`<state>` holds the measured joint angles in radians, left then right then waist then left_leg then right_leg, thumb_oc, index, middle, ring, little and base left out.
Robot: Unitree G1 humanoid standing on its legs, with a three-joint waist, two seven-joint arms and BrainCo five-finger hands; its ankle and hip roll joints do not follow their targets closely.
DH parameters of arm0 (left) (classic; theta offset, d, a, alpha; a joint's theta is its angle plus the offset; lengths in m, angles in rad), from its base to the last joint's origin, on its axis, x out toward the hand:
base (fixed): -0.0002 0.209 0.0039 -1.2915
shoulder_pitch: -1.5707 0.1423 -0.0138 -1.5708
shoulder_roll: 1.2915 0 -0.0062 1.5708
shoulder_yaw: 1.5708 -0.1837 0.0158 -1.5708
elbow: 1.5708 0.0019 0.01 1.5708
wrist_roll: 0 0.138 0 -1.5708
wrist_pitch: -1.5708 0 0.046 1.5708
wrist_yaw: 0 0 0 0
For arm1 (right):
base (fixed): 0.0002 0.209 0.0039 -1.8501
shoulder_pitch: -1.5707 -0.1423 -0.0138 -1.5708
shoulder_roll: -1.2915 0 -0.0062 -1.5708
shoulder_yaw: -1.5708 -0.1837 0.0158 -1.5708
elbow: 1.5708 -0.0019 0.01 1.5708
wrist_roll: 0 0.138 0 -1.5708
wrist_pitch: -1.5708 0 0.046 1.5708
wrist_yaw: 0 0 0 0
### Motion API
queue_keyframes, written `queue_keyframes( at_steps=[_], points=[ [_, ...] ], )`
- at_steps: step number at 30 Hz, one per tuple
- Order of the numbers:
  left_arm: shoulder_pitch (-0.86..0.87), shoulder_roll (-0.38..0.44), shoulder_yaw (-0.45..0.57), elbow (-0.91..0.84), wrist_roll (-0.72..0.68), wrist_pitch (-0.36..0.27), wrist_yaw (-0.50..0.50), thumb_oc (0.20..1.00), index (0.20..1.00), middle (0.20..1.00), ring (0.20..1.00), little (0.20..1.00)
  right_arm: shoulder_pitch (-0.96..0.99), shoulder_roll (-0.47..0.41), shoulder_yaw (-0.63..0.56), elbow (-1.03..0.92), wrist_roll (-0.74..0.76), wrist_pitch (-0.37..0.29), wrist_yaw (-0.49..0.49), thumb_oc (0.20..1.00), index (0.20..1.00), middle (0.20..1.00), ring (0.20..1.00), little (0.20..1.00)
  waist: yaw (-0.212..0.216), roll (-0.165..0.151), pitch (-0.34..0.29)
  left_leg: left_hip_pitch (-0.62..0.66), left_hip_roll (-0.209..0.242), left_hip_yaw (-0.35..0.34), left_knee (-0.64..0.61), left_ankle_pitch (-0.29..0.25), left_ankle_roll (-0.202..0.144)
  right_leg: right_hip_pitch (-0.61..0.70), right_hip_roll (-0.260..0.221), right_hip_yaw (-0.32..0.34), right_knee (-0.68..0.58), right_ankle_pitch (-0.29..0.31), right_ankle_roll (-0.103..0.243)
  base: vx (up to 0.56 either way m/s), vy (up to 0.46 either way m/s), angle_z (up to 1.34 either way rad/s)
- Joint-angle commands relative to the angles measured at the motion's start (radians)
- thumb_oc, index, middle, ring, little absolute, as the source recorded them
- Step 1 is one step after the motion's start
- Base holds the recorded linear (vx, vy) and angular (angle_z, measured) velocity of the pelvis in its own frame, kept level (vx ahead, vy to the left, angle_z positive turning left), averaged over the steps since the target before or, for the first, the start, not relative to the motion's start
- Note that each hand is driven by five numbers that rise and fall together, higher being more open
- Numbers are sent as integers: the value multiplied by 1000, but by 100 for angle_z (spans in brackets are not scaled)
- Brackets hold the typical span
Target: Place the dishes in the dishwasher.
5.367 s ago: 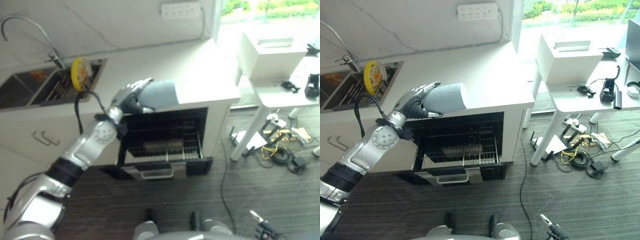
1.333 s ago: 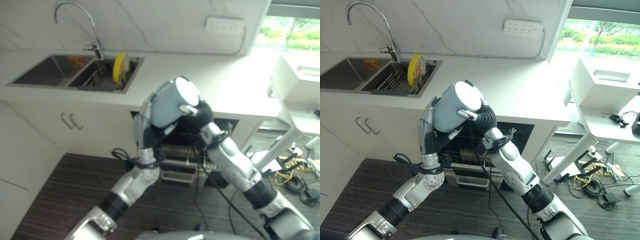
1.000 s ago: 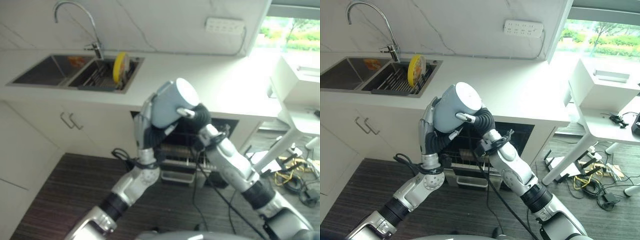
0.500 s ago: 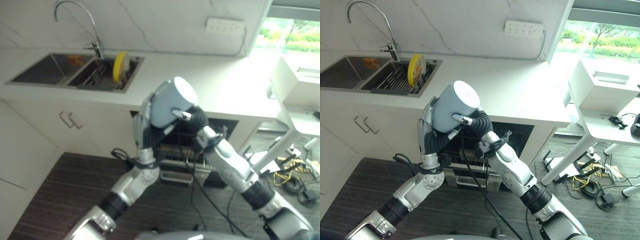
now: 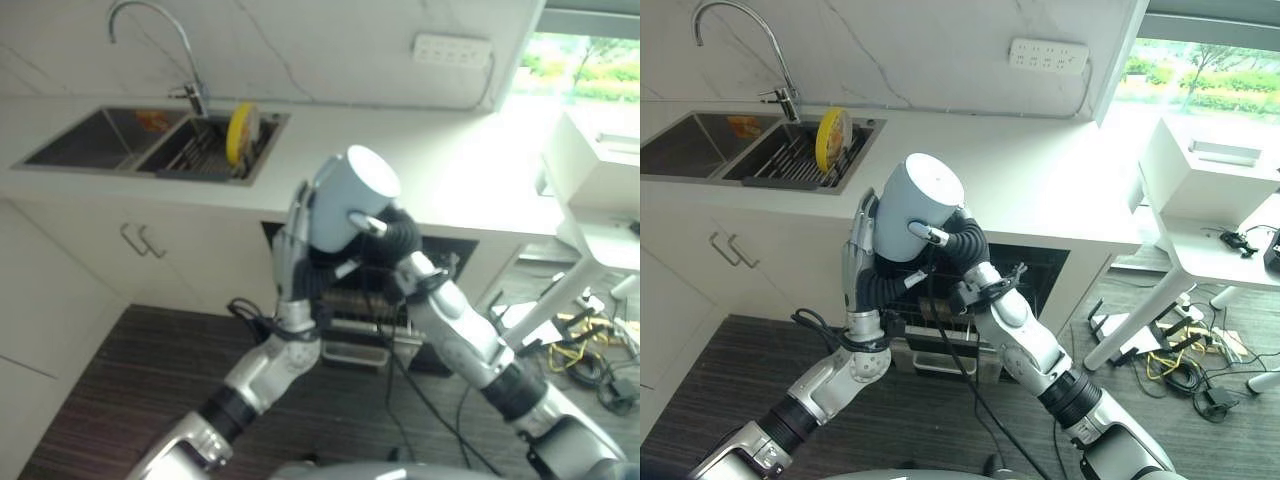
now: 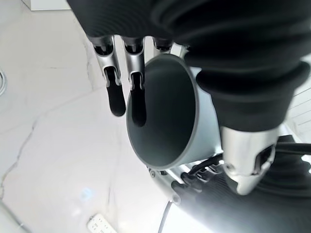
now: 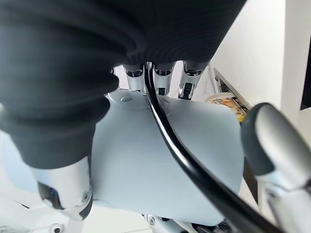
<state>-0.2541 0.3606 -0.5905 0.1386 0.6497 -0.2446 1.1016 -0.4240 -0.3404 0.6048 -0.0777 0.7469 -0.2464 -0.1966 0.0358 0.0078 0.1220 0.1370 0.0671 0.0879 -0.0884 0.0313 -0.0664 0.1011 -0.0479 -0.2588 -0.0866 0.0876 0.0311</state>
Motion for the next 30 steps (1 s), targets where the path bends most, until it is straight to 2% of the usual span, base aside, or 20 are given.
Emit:
queue_keyframes(
  at_steps=[1,7,12,16,20,25,30],
  points=[
    [-83,12,-110,42,61,22,-15,1000,1000,1000,1000,1000,-150,107,-89,-59,-22,-199,-85,200,200,200,200,200,24,-35,17,12,1,3,32,-127,41,49,-104,55,97,-165,98,0,0,0],
    [-61,30,-78,44,62,46,5,1000,1000,1000,1000,1000,-90,94,-153,-77,-39,-260,-126,200,200,200,200,200,12,-26,21,17,15,15,33,-120,34,56,-96,52,95,-171,89,0,0,0],
    [-41,36,-57,50,66,54,22,1000,1000,1000,1000,1000,-44,89,-170,-71,-39,-281,-128,200,200,200,200,200,3,-18,22,21,25,25,33,-114,27,61,-92,49,94,-176,82,0,0,0],
    [-27,42,-41,59,65,64,27,1000,1000,1000,1000,1000,0,82,-186,-53,-74,-261,-143,200,200,200,200,200,-7,-14,23,23,29,30,32,-110,24,62,-89,53,92,-175,80,21,8,0],
    [27,82,21,49,60,53,8,1000,1000,1000,1000,1000,91,38,-236,7,-100,-207,-78,200,200,200,200,200,-17,-10,35,20,37,36,25,-98,21,55,-93,51,89,-169,83,52,25,0],
    [70,125,76,60,73,26,-9,1000,1000,1000,1000,1000,184,-2,-282,52,-82,-214,8,200,200,200,200,200,-28,-9,54,9,43,42,18,-87,17,38,-99,50,86,-158,91,8,2,0],
    [48,171,108,92,65,30,1,1000,1000,1000,1000,1000,180,-31,-317,140,-61,-236,62,200,200,200,200,200,-39,2,109,-48,47,37,22,-64,11,-25,-109,62,95,-139,98,-109,10,-1]
  ],
)
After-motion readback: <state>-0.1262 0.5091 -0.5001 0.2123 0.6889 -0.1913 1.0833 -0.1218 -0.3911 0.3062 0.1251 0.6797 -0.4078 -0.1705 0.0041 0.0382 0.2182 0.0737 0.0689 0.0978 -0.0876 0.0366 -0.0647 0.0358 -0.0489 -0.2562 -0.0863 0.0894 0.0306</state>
